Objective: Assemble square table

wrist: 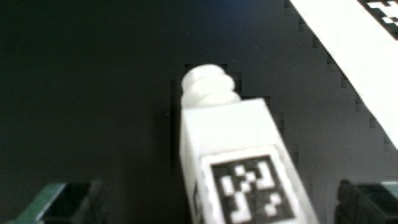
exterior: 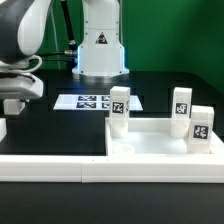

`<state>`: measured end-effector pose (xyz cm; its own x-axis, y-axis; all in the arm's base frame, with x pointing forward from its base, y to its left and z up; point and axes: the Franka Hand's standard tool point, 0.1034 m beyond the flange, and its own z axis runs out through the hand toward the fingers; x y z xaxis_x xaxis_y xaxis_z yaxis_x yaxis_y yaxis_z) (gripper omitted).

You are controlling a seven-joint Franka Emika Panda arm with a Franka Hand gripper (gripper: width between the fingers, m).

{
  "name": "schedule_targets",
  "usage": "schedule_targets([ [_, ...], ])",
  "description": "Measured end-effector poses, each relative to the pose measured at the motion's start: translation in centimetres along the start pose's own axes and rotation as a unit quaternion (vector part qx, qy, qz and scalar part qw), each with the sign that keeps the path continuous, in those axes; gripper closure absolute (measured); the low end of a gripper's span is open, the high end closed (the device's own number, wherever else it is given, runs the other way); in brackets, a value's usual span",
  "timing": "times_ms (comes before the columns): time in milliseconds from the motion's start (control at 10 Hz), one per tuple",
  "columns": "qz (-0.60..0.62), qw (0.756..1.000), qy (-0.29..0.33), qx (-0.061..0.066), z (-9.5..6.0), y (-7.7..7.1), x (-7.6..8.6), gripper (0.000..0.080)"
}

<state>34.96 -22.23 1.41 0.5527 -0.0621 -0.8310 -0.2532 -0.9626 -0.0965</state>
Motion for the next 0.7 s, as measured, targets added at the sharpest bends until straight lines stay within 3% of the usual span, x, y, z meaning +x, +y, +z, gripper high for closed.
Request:
schedule_targets([
  [100,0.010,1.000,-0.025,0.008,0.82,0.00,-0.36,0.0151],
  [400,0.011,1.000,-0.029,0.007,1.08,0.04,-0.20,0.0151],
  [600,0.011,1.000,-0.029,0.007,1.09,0.04,-0.21,0.0409],
  [700,0.011,1.000,-0.029,0.007,1.09,0.05,-0.21,0.0409],
])
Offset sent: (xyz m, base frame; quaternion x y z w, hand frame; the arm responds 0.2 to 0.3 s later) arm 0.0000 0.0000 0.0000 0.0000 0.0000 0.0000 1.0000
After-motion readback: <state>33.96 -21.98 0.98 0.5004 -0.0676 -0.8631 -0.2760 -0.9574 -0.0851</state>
